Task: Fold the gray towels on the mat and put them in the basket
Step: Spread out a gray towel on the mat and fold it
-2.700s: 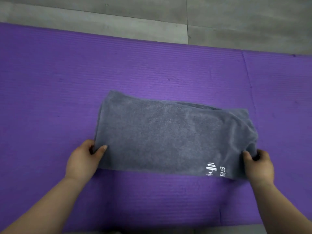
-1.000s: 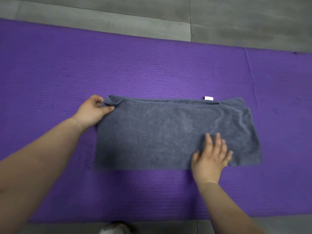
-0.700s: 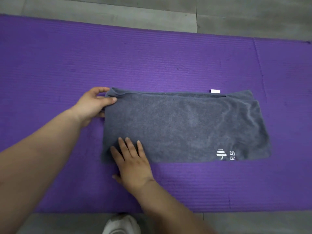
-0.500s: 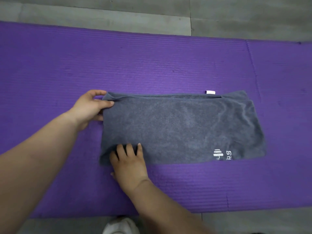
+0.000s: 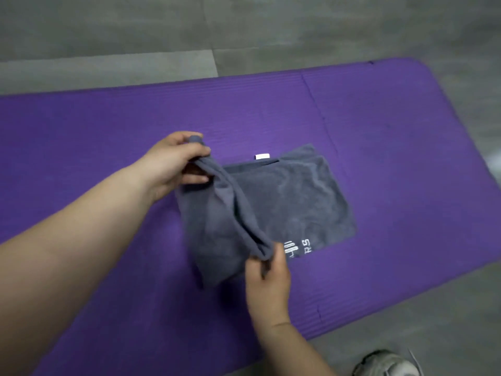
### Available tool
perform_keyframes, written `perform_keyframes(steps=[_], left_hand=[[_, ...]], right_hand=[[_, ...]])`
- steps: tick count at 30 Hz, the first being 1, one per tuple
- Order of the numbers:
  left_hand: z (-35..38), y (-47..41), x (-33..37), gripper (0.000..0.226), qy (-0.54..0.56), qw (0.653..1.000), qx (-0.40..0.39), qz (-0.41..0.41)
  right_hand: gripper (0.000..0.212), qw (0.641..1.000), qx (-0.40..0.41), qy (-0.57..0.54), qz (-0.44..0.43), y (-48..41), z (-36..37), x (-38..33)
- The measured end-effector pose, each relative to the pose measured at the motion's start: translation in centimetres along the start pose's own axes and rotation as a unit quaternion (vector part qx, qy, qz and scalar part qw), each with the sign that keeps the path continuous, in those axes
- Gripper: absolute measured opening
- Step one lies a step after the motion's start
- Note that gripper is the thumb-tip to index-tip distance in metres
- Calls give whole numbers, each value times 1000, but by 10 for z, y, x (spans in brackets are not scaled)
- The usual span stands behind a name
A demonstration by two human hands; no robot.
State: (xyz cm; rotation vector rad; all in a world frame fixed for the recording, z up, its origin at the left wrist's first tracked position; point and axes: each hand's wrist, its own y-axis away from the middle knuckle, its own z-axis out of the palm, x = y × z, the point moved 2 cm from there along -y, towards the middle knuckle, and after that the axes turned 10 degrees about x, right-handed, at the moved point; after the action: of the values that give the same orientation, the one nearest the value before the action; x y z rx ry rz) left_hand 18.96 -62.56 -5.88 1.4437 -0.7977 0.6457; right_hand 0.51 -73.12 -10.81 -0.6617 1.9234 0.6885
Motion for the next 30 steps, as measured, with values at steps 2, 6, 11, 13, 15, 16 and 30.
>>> perform_keyframes(steps=[2,6,11,13,15,16,30], left_hand=[[47,-9,2,24,-33,999,-29,13],[131,-20,7,22,-85,992,-71,62],[171,-37,3,60,-258,941,-118,184],[154,-47,-7,64,-388,881,-58,264],[123,-55,-21,65,-457,849,14,265],[107,-57,-28,65,-468,850,37,239],[7,-7,-77,30,-475,878,1,64]], right_hand=[[4,996,69,-31,52,-21,-23,9],[36,979,185,-44,72,-63,-63,20],[34,965,192,58,169,-113,-88,42],[33,954,201,69,212,-119,-91,54],[26,947,223,35,227,-117,-92,58],[21,947,226,11,228,-115,-91,56],[26,979,93,177,25,-163,-45,-4]])
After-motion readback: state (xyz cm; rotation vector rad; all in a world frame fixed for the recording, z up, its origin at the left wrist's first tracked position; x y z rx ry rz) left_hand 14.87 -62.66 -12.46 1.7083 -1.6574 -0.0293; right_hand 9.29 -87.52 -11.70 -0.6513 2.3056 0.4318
